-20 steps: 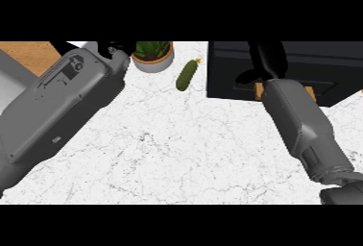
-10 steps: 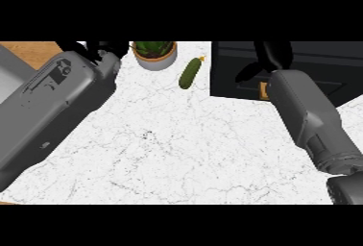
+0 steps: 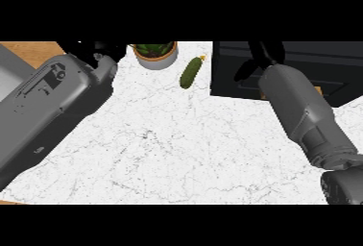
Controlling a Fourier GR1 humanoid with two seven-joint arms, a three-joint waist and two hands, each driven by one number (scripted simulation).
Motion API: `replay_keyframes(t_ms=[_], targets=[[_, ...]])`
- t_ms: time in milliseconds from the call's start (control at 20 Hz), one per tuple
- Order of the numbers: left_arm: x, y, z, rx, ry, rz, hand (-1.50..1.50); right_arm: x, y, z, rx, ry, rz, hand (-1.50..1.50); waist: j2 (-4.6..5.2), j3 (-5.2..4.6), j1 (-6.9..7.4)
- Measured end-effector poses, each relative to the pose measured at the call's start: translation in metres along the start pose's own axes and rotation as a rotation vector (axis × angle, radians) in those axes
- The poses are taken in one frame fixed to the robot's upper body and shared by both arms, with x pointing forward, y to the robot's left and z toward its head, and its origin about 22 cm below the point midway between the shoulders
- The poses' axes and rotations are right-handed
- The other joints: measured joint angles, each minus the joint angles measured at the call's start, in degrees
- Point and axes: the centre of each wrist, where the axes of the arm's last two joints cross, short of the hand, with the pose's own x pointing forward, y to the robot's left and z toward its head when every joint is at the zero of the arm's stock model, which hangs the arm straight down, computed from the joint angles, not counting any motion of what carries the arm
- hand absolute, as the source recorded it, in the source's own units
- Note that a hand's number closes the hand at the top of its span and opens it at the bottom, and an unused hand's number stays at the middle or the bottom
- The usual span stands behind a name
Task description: Pick up the can, place it into the drawer and close the drawer
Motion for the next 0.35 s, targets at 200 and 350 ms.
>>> replay_keyframes(t_ms=[200,350], targets=[[-0.0001,0.0045,0.0022,-0.004,0.010,0.001,-1.50,-0.0006,-0.0032,-0.0021,-0.019,0.033,-0.199,-1.50,-0.09,0.00,-0.33],[-0.0020,0.0062,0.0049,-0.002,0.005,-0.005,-1.50,-0.0002,-0.0099,-0.0065,-0.038,0.043,-0.324,-1.50,-0.33,-0.11,-0.39]])
